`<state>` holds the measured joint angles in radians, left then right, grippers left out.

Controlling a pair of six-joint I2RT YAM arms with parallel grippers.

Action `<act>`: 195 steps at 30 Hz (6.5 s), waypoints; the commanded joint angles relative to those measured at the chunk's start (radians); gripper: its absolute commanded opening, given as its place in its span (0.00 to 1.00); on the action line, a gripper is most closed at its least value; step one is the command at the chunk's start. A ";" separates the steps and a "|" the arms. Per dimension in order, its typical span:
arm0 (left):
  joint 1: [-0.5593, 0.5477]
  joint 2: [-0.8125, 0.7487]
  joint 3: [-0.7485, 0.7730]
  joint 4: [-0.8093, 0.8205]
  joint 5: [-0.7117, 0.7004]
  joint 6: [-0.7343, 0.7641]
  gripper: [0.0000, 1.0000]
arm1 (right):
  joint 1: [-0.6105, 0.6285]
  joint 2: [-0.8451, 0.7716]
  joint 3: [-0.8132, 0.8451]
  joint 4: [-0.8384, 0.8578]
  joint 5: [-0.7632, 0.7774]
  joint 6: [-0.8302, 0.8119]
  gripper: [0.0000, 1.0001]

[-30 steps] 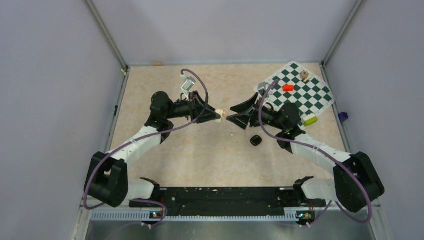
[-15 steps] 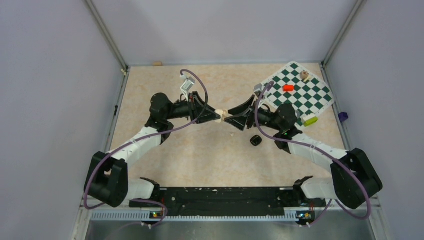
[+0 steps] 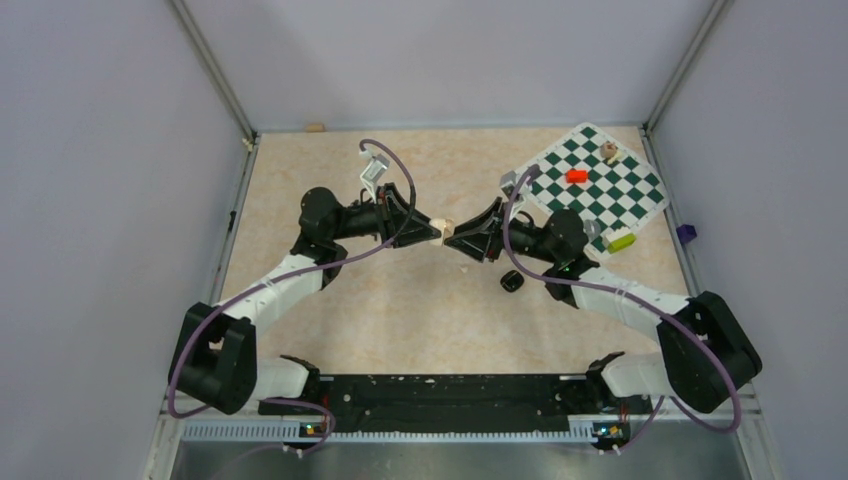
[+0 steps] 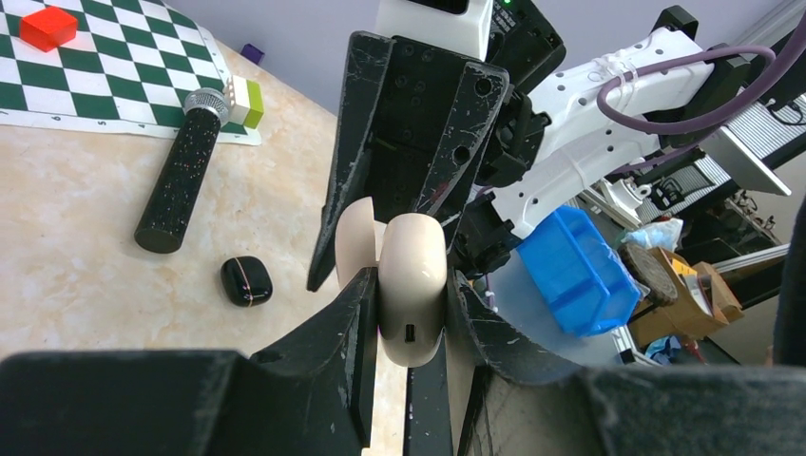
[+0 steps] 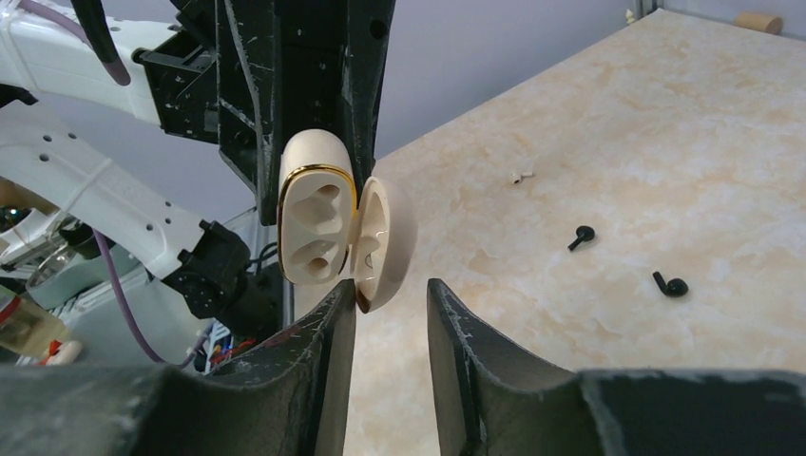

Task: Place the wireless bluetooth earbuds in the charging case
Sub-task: Adjust the charging case, then pick up the earbud from the center of the board.

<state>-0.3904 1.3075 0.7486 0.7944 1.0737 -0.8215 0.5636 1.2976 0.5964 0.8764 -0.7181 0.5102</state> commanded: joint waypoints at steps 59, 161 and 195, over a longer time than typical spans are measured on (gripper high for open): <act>0.007 -0.093 0.379 -1.103 -0.009 1.055 0.99 | -0.016 -0.095 0.389 -1.028 -0.084 -0.807 0.00; 0.150 -0.160 0.311 -1.159 -0.158 1.148 0.00 | -0.141 -0.079 0.444 -1.063 -0.061 -0.750 0.73; 0.259 -0.289 -0.271 -0.153 0.053 0.562 0.00 | 0.064 0.175 0.014 -0.680 0.193 -1.538 0.49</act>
<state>-0.1379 1.0172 0.4820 0.5755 1.1110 -0.2672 0.6079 1.4395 0.6151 0.1417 -0.5213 -0.9726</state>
